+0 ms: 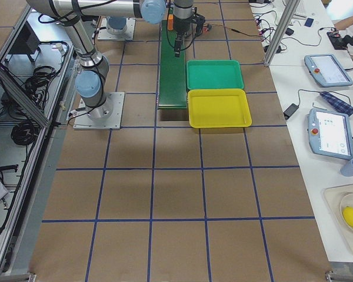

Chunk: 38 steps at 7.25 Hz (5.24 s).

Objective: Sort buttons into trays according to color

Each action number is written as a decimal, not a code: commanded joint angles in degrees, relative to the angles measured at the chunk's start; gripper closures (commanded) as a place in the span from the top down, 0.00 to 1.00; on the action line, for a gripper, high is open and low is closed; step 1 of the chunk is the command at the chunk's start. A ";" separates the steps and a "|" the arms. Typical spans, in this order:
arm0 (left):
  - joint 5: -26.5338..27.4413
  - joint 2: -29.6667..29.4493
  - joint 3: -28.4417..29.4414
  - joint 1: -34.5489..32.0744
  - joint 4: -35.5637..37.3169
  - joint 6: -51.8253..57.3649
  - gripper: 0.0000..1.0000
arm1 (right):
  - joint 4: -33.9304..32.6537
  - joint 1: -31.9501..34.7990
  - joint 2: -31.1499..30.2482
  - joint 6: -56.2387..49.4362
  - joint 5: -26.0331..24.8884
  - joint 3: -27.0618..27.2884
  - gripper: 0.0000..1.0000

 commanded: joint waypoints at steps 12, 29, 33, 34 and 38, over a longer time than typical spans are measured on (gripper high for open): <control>-0.97 -13.59 -1.12 4.10 1.17 -5.90 0.82 | -0.44 0.00 -0.82 -0.11 -1.90 2.08 1.00; 2.37 3.97 -1.72 -4.83 -16.18 73.81 0.34 | -0.71 0.00 -1.08 0.07 -1.72 2.70 1.00; 6.66 7.41 -13.33 -15.85 4.59 77.69 0.31 | -0.79 0.00 -1.08 -0.02 -1.73 2.79 1.00; 6.85 8.12 -13.95 -16.03 4.24 77.25 0.35 | -0.79 0.00 -1.08 -0.02 -1.81 2.87 1.00; 6.15 8.21 -16.07 -15.07 5.29 70.84 1.00 | -0.79 0.00 -1.26 -0.11 -1.81 2.87 1.00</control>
